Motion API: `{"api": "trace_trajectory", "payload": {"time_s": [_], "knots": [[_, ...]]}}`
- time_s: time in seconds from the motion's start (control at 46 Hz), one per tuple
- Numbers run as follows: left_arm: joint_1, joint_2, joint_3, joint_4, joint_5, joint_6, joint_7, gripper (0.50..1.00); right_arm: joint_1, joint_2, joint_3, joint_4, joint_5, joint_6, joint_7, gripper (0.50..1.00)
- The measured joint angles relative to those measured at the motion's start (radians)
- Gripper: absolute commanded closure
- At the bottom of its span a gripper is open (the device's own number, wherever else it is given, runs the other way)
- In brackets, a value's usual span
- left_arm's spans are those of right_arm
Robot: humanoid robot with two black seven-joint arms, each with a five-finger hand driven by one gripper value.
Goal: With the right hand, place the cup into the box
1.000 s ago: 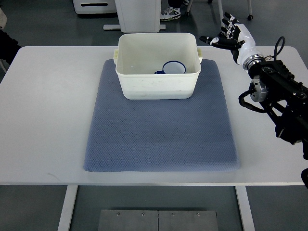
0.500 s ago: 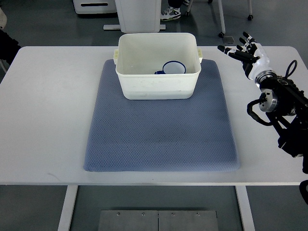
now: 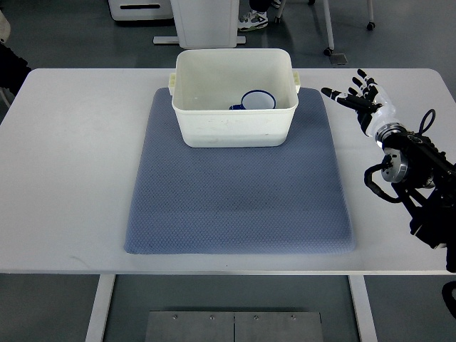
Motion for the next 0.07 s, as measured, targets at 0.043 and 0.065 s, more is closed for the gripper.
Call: {"api": "trace_trajectory", "payload": {"time_s": [0.043, 0.065], "knots": [[0.0, 0.0, 0.0, 0.0, 0.0, 0.0, 0.0, 0.5, 0.0, 0.001, 0.0, 0.0, 0.0, 0.0, 0.0, 0.5], [0.0, 0.0, 0.0, 0.0, 0.0, 0.0, -0.001, 0.5, -0.001, 0.002, 0.0, 0.0, 0.0, 0.0, 0.0, 0.5]]}}
